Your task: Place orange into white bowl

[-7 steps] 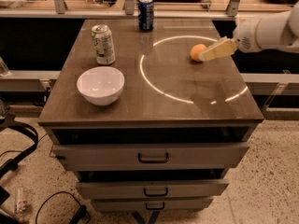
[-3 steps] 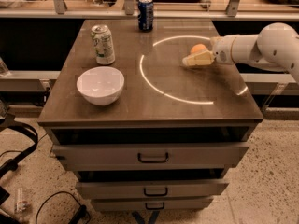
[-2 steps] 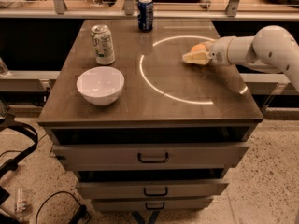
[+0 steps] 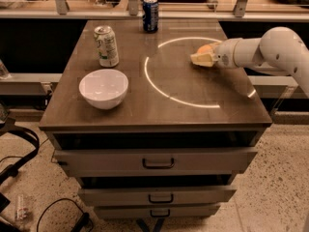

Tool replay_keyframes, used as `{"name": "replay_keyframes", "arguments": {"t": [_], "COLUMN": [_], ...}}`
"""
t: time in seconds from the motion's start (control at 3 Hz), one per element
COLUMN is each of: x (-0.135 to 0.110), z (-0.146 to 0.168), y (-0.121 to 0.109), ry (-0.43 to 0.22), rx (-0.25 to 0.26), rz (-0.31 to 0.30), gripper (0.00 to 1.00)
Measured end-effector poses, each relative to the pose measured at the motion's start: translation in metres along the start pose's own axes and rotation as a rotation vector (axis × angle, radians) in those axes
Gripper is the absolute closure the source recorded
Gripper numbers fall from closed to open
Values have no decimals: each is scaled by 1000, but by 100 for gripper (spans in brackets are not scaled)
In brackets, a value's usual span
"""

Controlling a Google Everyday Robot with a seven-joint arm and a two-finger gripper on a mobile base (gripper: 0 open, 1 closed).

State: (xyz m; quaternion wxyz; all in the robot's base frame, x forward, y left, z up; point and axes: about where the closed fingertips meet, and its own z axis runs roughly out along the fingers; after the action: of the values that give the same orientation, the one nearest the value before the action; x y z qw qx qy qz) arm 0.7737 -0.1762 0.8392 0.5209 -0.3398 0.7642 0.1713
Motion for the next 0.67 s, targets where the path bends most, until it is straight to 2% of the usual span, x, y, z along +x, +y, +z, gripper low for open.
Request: {"name": "replay_keyframes", "arguments": {"t": [0.33,0.67], "x": [-4,-27], "z": [2,-4], "y": [1,-2], "ry": [-3,-18], "rx": [-6,-16], "rz": [-7,-44], "gripper": [100,100]}}
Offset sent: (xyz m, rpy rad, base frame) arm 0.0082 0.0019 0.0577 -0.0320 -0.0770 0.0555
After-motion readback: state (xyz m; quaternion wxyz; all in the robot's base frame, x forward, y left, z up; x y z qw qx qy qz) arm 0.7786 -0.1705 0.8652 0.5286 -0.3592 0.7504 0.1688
